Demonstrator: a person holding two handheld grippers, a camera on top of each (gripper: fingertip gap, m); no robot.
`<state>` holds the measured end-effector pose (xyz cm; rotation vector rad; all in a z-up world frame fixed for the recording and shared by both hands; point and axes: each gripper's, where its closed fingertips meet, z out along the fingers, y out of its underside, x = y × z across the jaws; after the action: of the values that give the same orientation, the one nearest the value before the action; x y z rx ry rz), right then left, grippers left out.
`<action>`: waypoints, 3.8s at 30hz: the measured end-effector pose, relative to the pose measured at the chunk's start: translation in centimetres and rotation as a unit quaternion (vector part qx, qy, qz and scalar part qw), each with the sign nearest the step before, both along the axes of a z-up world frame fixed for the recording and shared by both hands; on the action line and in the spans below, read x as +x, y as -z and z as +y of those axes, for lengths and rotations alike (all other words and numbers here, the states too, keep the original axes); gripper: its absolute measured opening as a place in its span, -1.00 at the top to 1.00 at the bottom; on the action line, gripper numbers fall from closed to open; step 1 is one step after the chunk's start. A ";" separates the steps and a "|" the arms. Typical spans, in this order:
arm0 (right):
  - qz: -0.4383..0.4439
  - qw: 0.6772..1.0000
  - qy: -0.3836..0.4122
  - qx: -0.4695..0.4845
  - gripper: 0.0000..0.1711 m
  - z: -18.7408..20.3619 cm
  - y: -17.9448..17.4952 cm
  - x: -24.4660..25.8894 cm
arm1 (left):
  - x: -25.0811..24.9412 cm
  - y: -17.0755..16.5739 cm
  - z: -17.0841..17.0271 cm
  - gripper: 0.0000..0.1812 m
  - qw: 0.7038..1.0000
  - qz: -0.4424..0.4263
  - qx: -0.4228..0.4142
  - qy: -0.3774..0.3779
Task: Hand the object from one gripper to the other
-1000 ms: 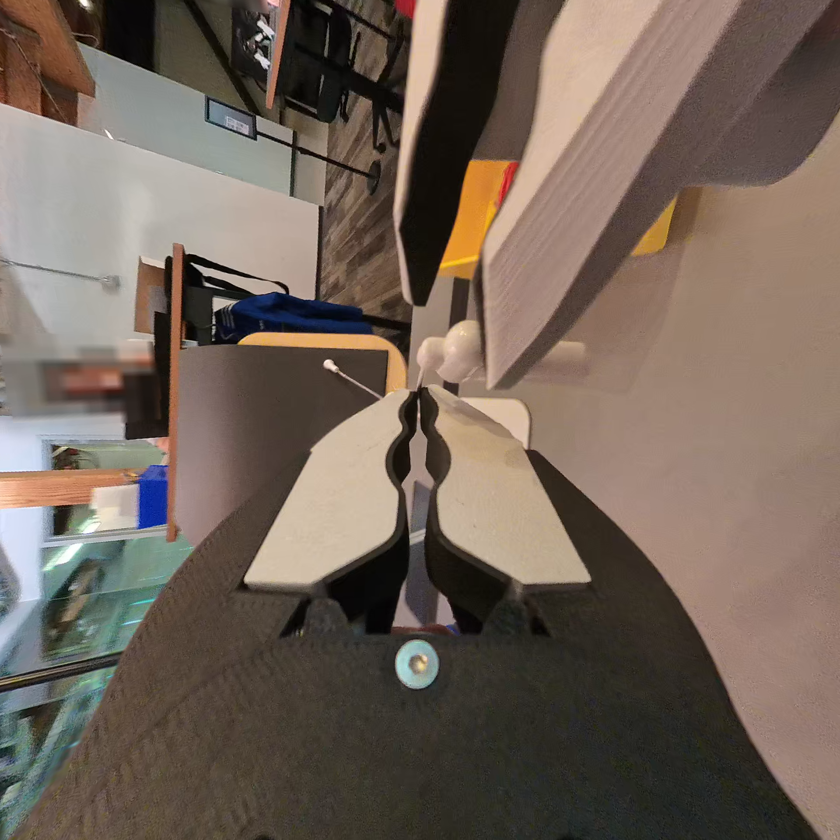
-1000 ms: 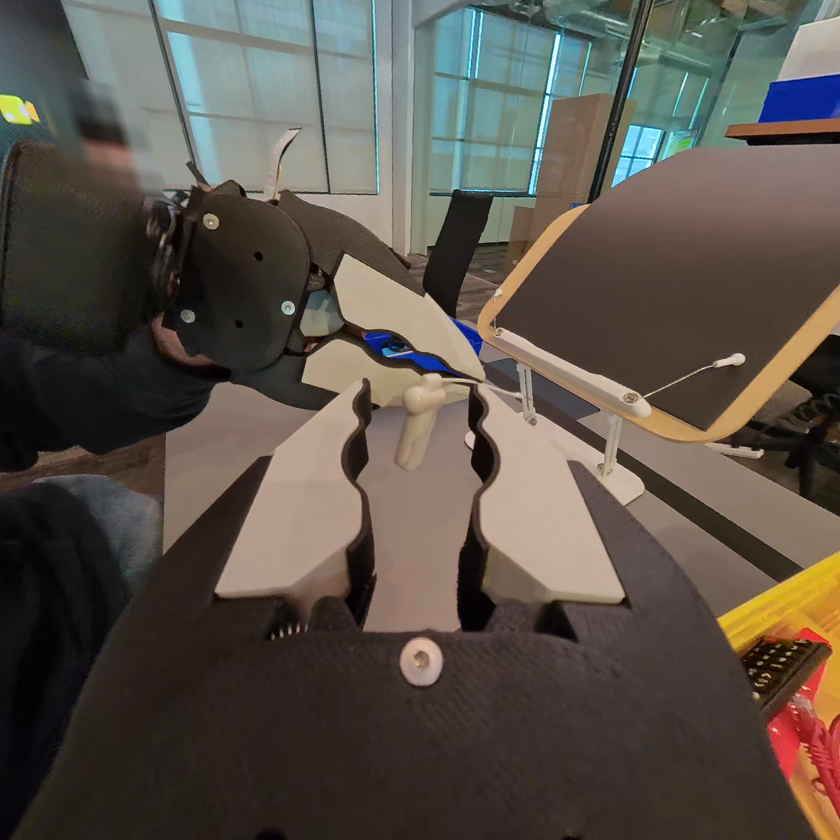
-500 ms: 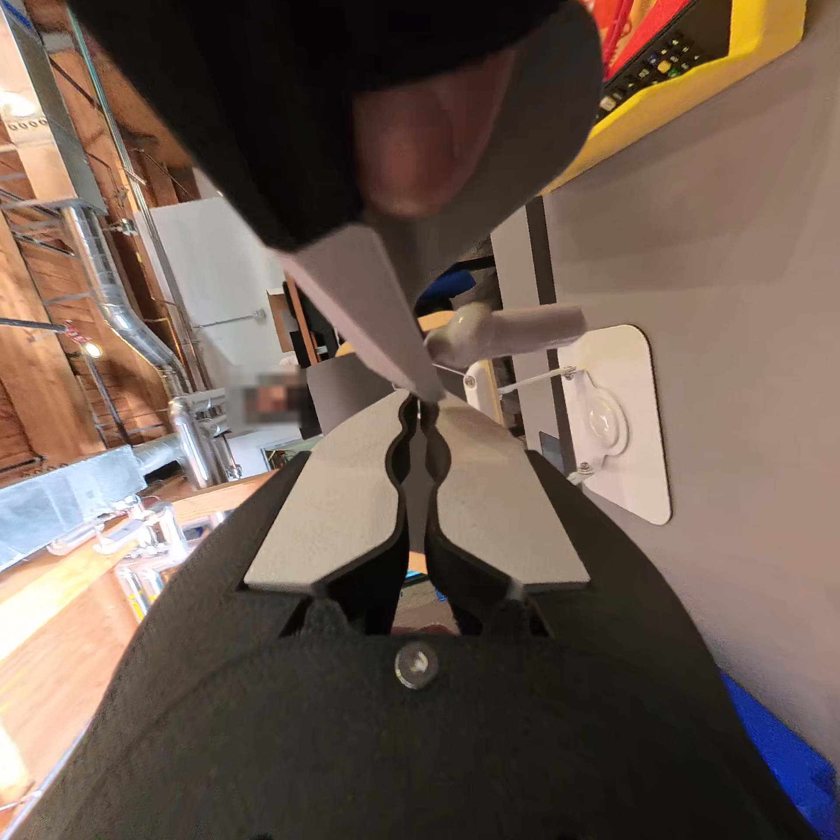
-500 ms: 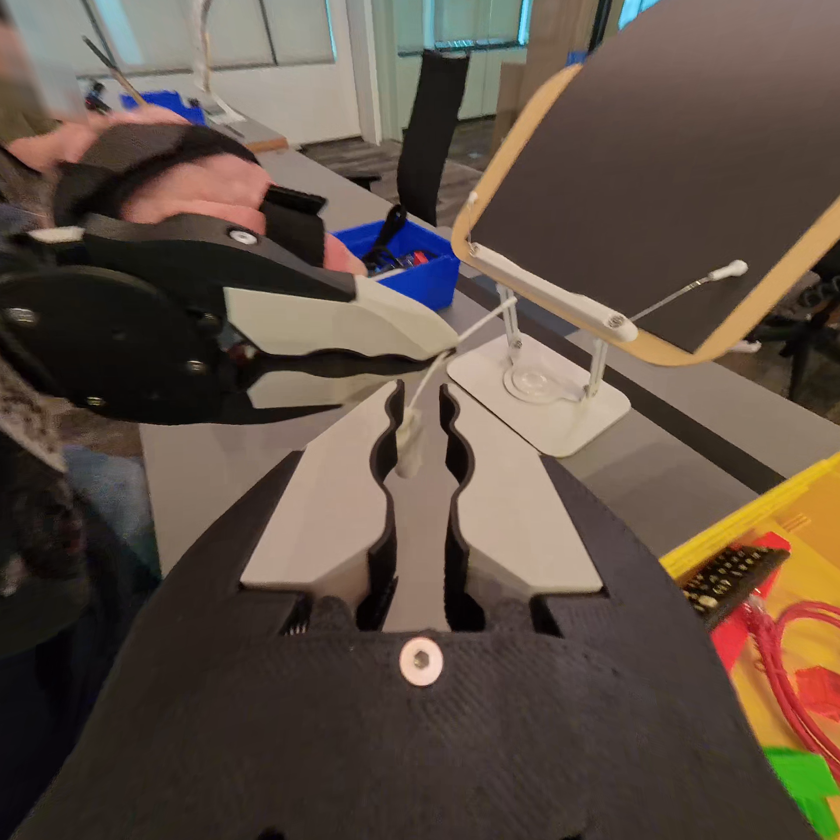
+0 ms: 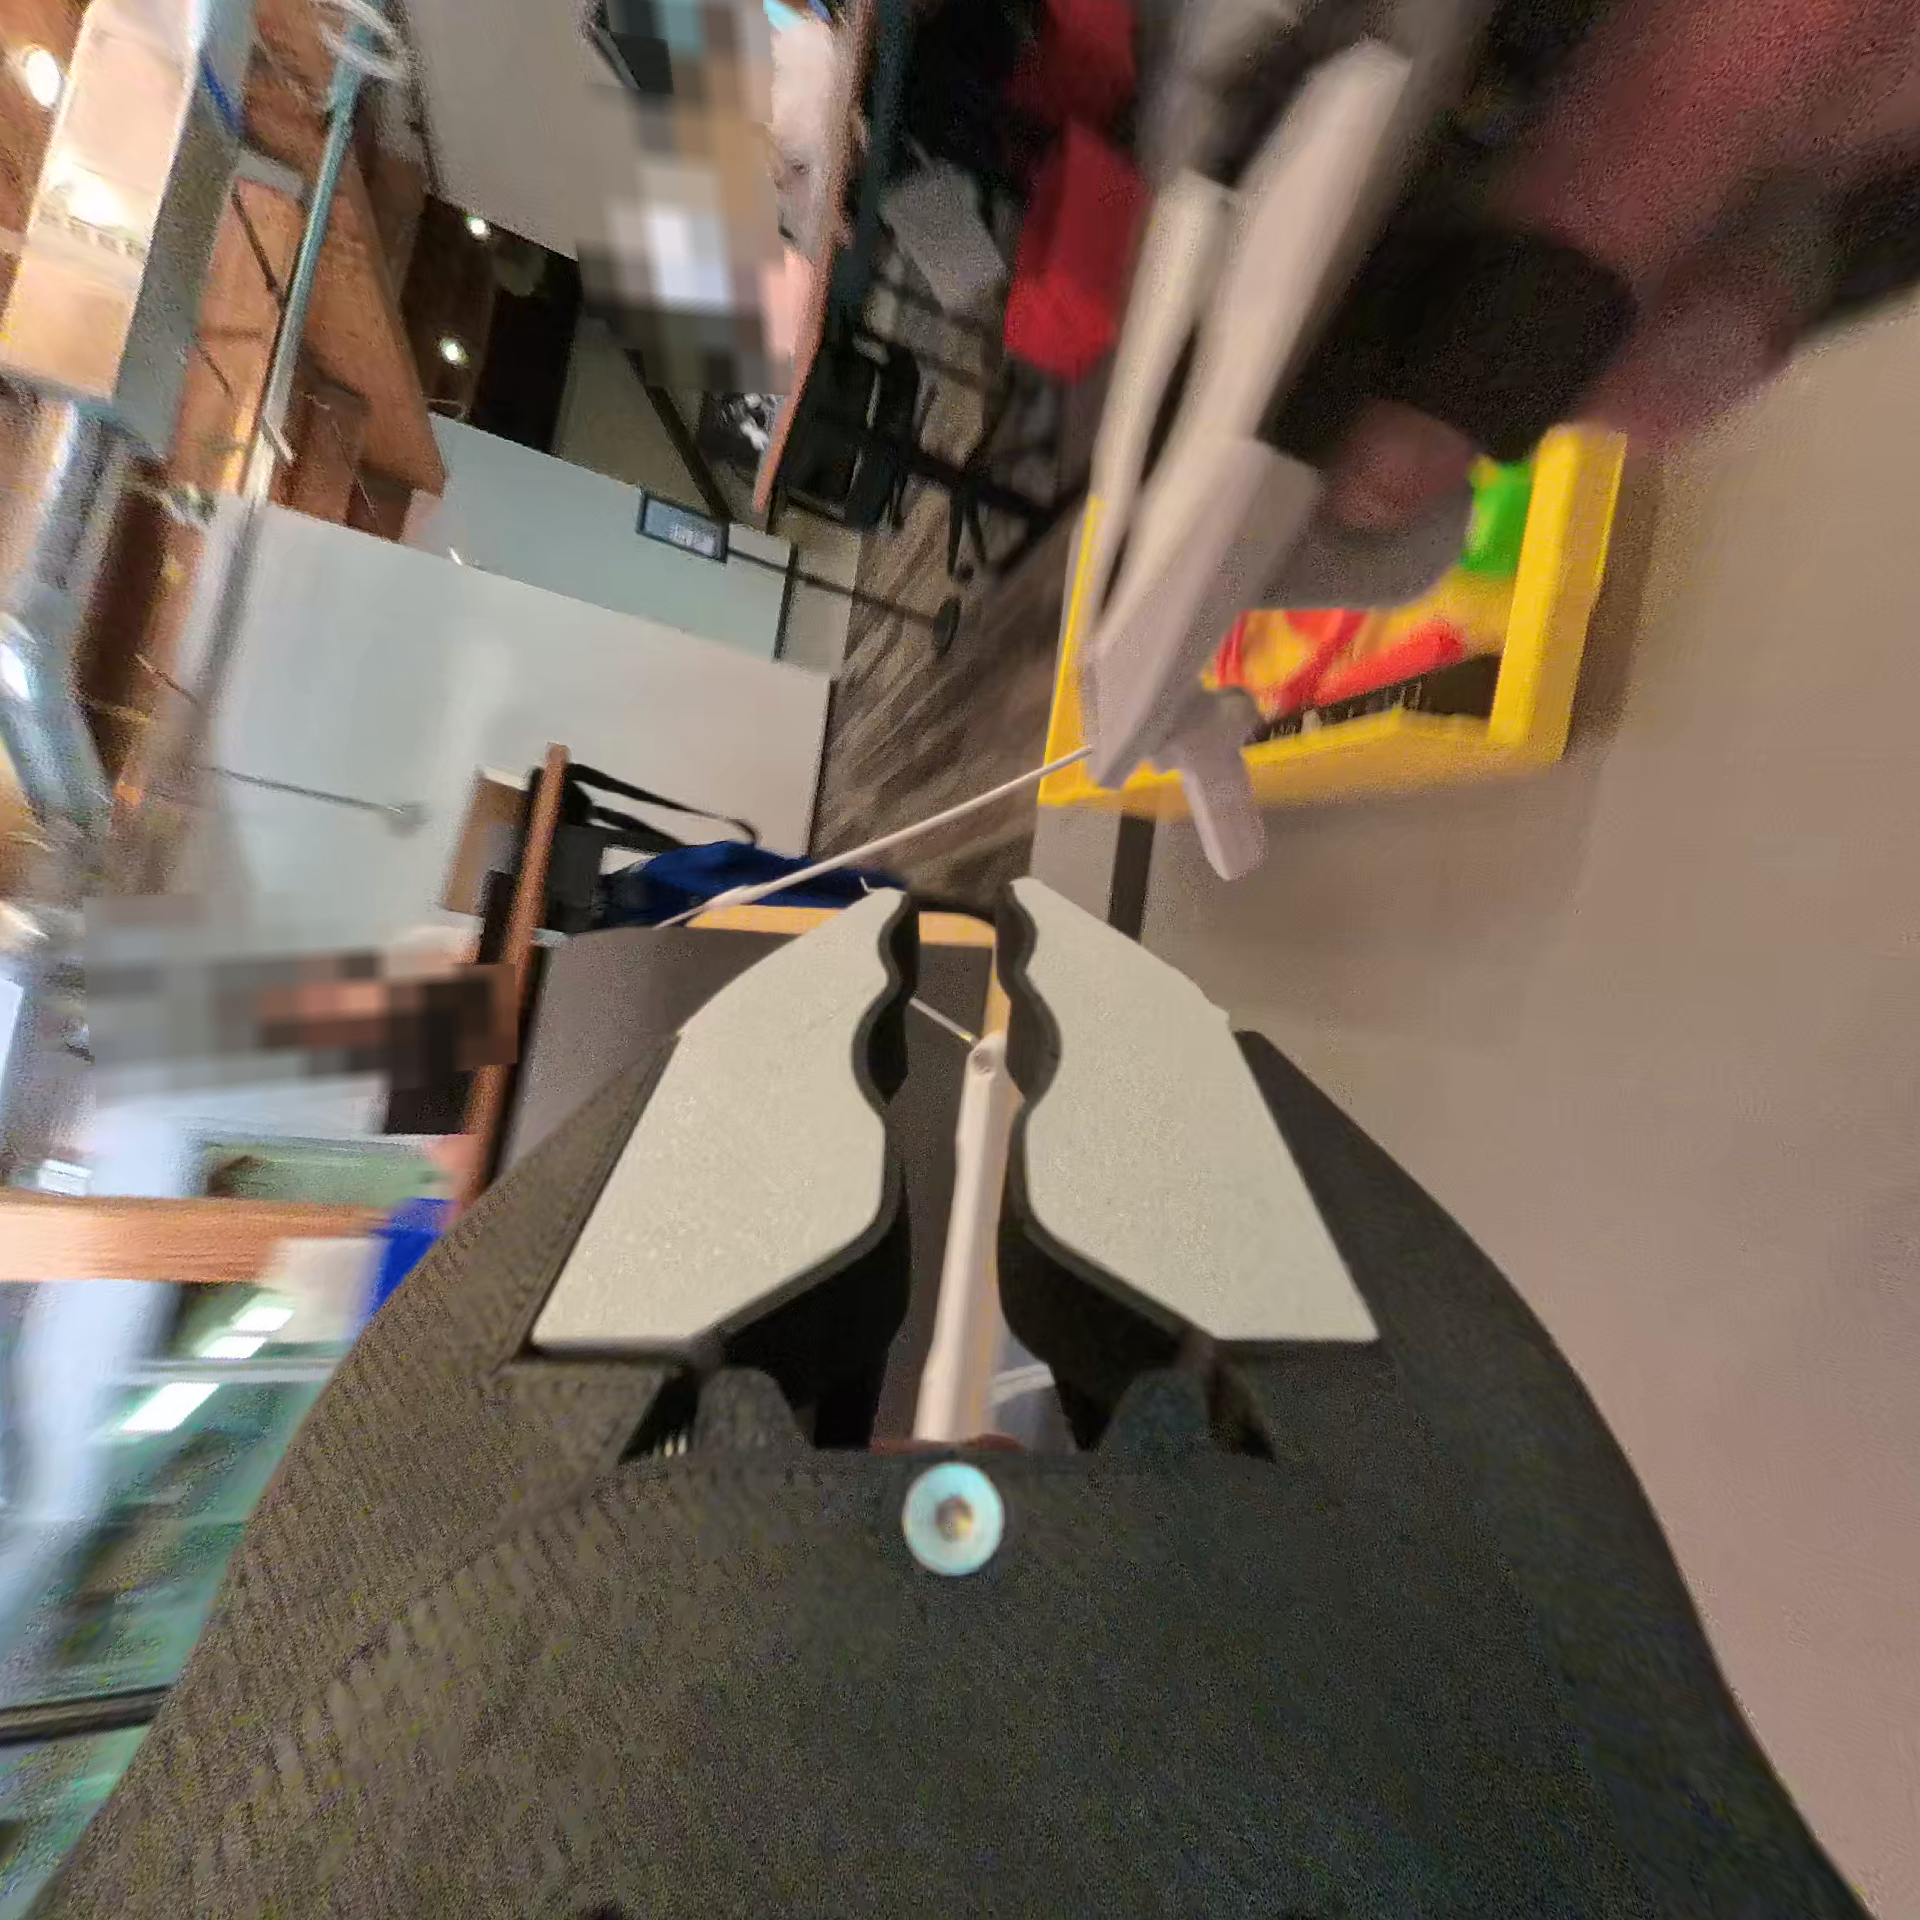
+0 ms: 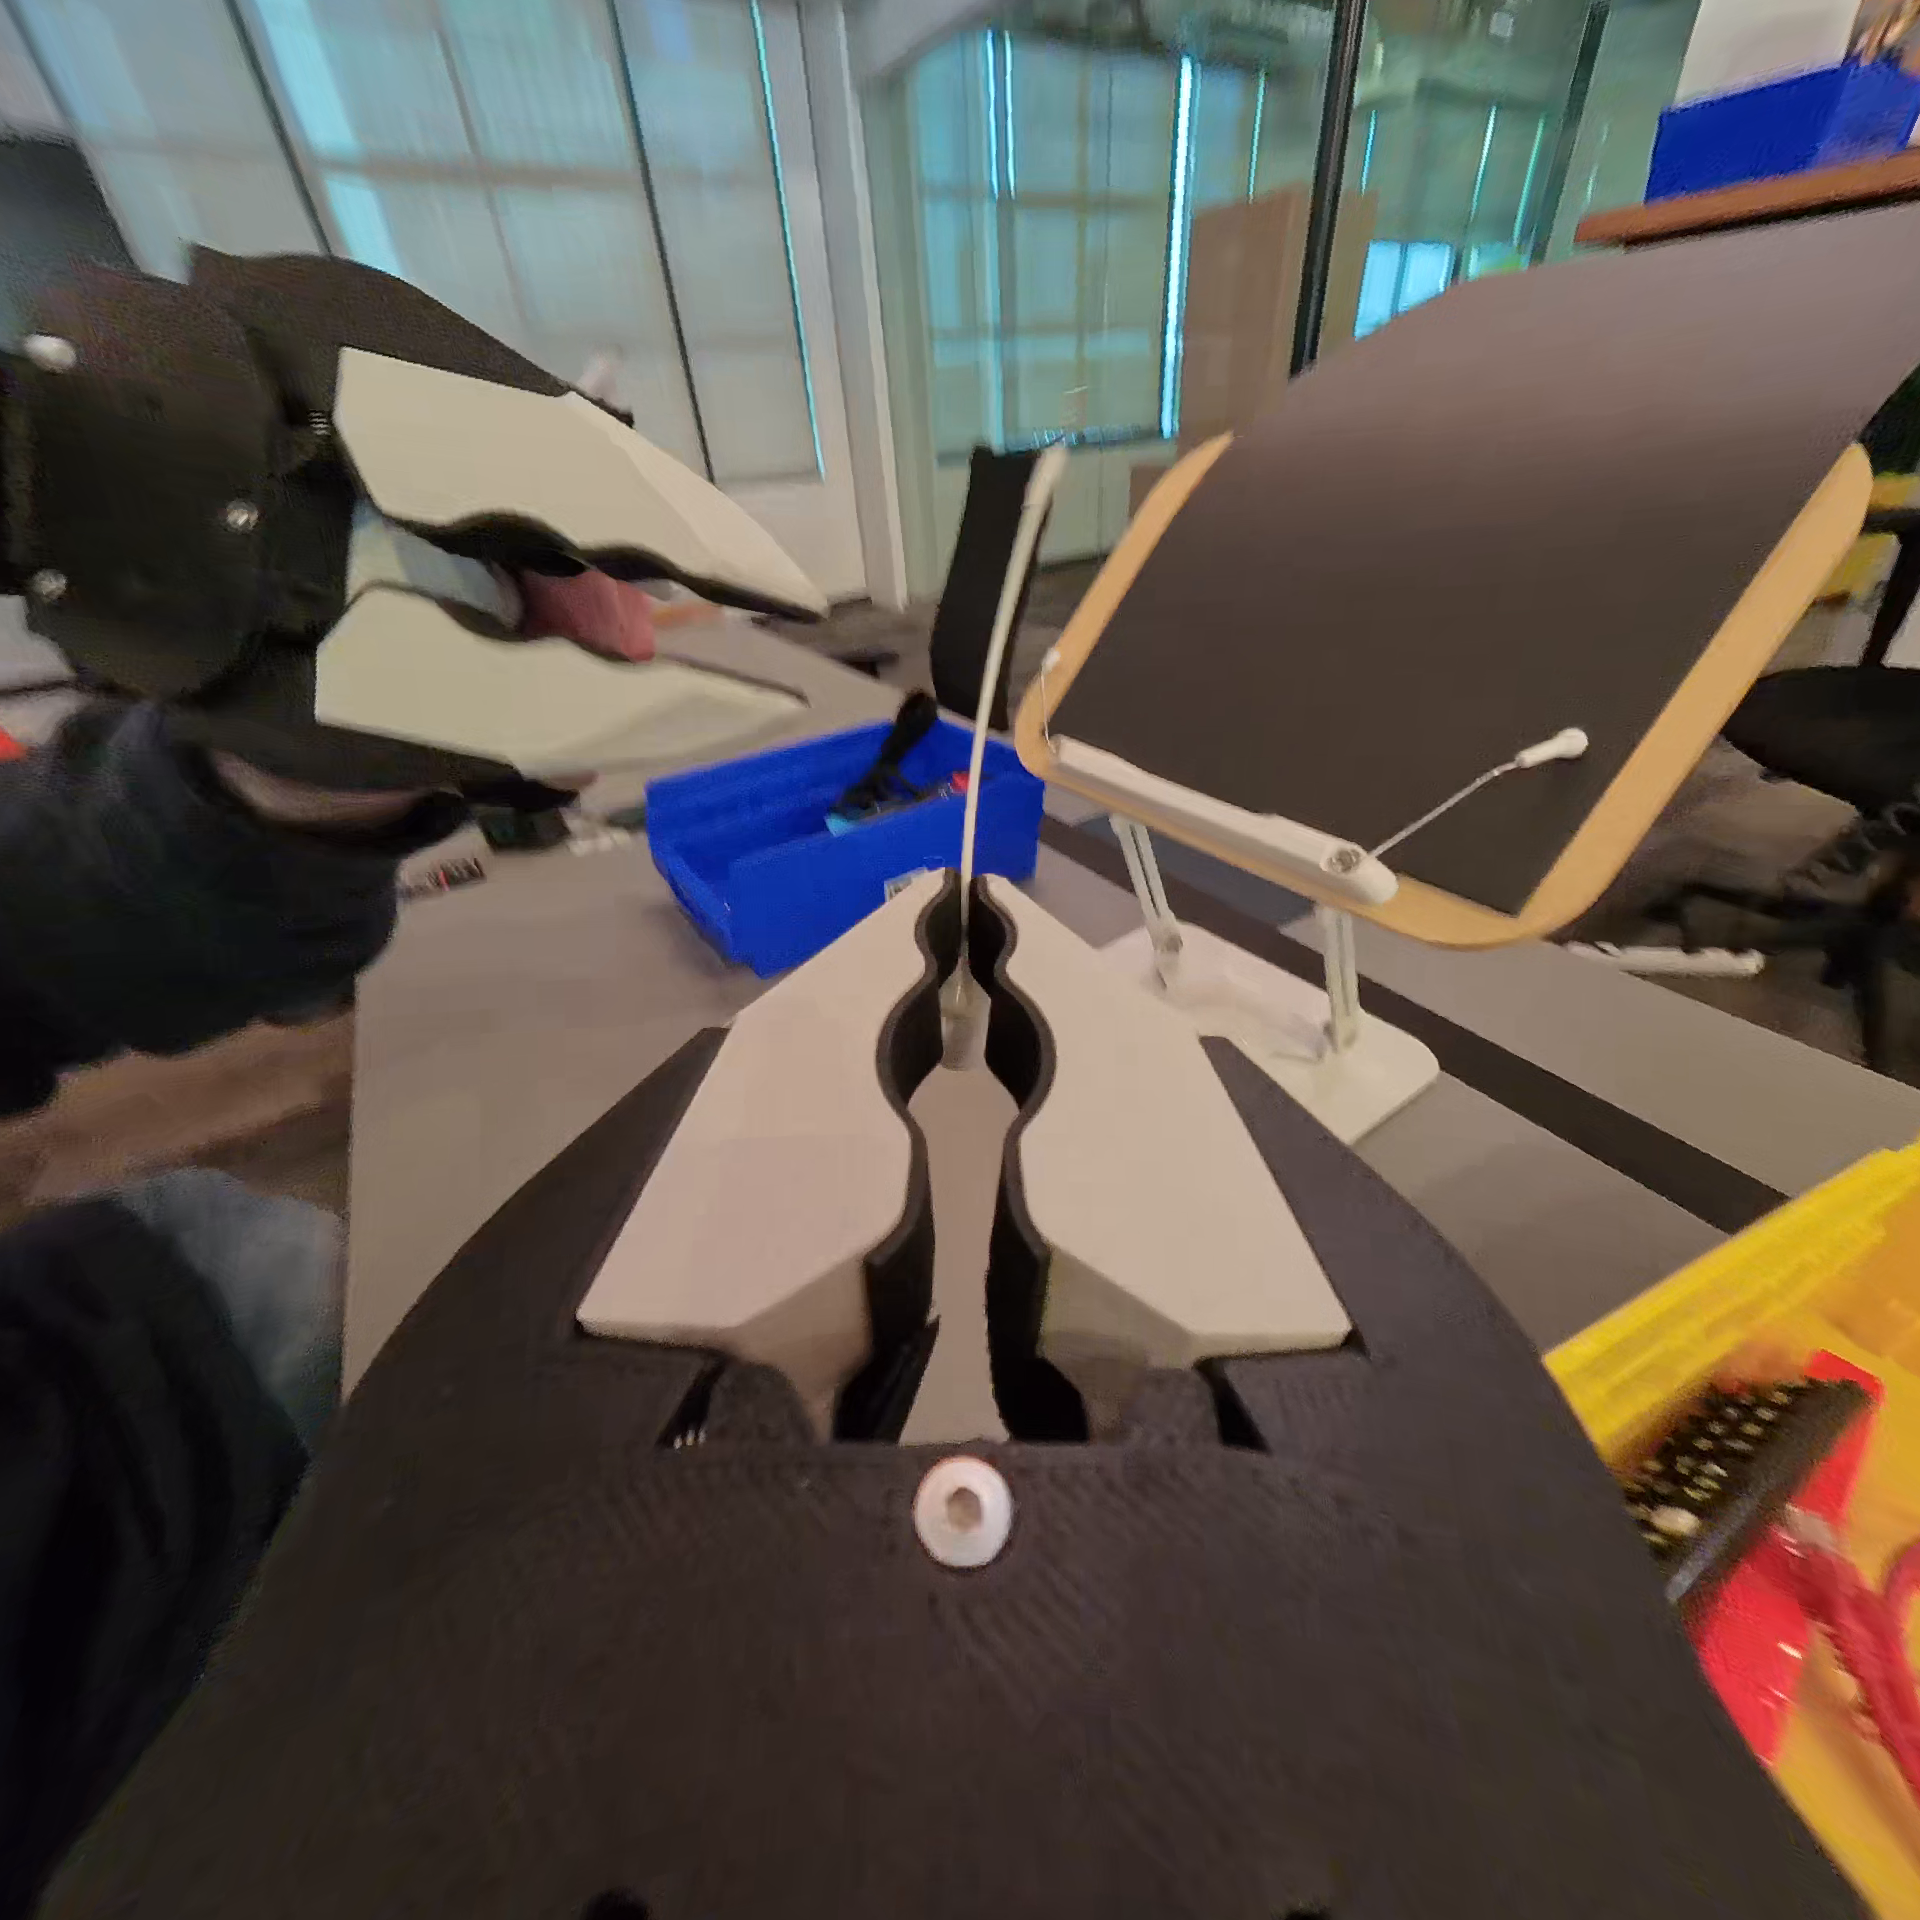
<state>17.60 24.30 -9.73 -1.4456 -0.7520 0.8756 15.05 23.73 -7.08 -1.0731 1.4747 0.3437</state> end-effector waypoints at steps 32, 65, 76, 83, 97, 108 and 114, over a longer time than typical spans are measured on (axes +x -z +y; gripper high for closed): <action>0.158 0.978 -0.138 -0.002 1.00 -3.6 1.8 -2.1 | 3.1 2.9 -2.9 0.99 0.795 -0.334 -0.477 0.169; 0.042 0.992 -0.058 0.101 1.00 -2.9 -3.1 -1.2 | 1.9 3.1 -5.8 0.79 0.870 -0.270 -0.387 0.139; 0.136 0.978 -0.060 0.144 1.00 -5.2 -5.9 -0.9 | 4.4 4.6 -7.6 0.63 0.545 -0.546 -0.583 0.255; 0.196 0.969 -0.078 0.131 1.00 -5.9 -6.4 -0.9 | 3.8 4.5 -5.7 0.44 0.462 -0.607 -0.582 0.281; 0.301 0.949 -0.072 0.064 1.00 -5.0 -4.1 0.1 | 1.6 1.6 -4.7 0.85 0.496 -0.637 -0.510 0.297; 0.301 0.949 -0.077 0.057 1.00 -5.1 -3.2 0.0 | 2.8 3.4 -5.4 0.85 0.544 -0.588 -0.529 0.279; 0.294 0.951 -0.082 0.050 1.00 -5.2 -2.5 0.6 | 1.9 3.0 -4.9 0.85 0.611 -0.546 -0.514 0.253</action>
<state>18.23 19.09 -7.26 -0.9600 -0.4551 1.3009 16.96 18.79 -10.08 -1.2295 0.6130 -1.5407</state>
